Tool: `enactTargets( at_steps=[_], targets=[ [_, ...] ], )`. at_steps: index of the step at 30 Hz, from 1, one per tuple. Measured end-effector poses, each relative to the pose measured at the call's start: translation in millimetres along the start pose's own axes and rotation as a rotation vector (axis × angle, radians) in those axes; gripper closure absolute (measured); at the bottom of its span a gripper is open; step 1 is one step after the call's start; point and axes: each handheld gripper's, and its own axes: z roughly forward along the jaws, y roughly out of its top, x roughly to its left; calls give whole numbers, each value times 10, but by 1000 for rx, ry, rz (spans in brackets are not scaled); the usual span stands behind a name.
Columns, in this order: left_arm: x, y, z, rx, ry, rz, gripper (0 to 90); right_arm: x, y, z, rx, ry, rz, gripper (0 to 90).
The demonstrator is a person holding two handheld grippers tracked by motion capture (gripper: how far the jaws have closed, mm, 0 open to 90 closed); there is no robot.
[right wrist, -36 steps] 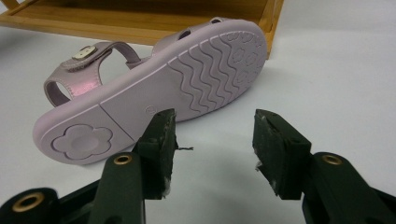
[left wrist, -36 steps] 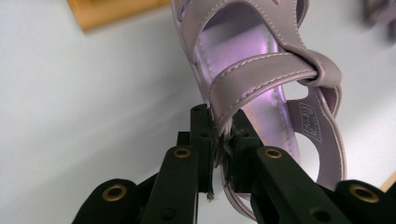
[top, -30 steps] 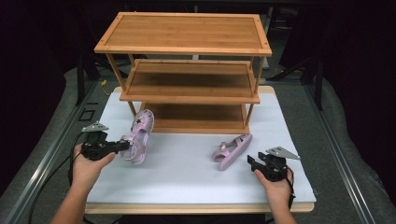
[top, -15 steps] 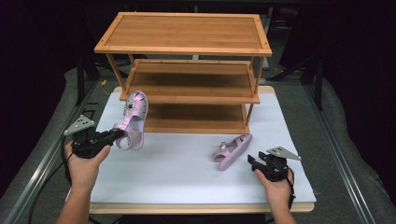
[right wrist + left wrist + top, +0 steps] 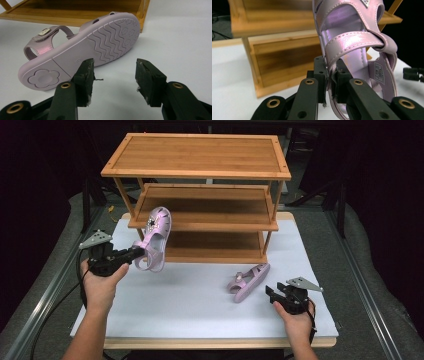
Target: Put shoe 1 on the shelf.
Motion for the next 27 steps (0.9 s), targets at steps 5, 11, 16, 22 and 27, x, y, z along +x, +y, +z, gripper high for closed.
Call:
enactTargets(
  at_steps=[5,11,16,22,27],
  targets=[
    [-80,241,162,-5,22,6,831,-14,3,-6,-6,5,-1,489],
    [-143,454,390,-3,28,-5,830,-32,4,-14,-11,0,3,489],
    [-164,601,606,-2,50,-17,830,-52,8,-32,-2,8,7,489],
    [-130,739,799,5,80,-43,830,-79,4,-39,-17,6,18,490],
    [-85,803,942,6,108,-80,830,-98,6,-50,-24,12,28,490]
  ],
)
